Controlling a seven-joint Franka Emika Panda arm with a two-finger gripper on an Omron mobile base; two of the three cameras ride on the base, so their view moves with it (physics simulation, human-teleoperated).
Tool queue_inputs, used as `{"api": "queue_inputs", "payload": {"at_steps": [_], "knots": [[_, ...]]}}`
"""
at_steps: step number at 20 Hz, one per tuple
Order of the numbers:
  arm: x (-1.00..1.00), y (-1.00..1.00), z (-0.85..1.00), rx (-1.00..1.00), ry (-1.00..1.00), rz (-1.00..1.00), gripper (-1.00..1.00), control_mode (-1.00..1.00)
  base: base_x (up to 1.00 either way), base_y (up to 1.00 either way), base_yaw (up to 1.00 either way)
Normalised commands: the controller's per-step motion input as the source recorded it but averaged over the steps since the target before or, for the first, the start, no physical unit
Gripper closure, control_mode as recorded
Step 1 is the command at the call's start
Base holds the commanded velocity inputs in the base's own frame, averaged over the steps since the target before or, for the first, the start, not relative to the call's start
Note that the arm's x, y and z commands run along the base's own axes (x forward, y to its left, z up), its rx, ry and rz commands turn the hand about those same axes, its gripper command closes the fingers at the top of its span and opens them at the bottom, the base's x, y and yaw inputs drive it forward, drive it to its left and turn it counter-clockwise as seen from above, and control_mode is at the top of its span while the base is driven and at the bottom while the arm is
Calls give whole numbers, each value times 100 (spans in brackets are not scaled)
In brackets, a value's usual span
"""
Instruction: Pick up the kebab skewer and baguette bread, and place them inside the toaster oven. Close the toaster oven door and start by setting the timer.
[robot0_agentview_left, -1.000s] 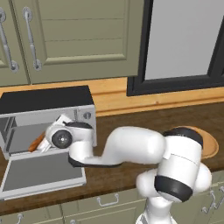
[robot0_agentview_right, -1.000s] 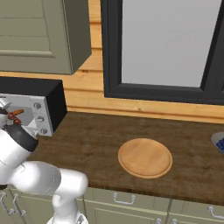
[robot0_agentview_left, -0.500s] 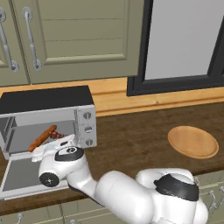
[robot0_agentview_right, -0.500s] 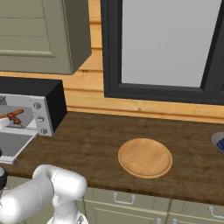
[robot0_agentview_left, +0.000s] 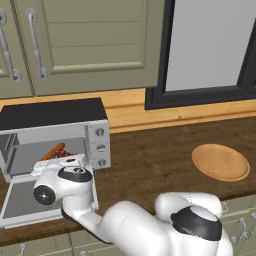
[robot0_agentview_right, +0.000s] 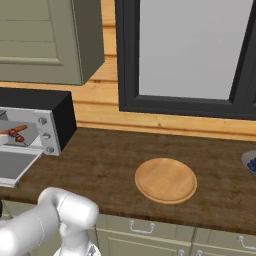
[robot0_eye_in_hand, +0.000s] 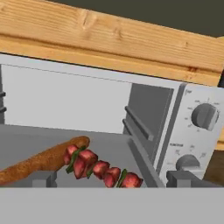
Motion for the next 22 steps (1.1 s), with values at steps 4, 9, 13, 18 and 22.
{"api": "queue_inputs", "payload": {"at_steps": [4, 9, 13, 18, 22], "knots": [[0, 0, 1, 14, 41, 0, -100, -100, 0, 0, 0], [-1, -5, 0, 14, 50, 1, -100, -100, 0, 0, 0], [-8, 0, -28, 17, 41, 0, -100, -100, 0, 0, 0], [-8, 26, -58, 2, 25, 0, -100, -100, 0, 0, 0], [14, 28, 0, 0, -1, 0, -100, -100, 0, 0, 0]]}}
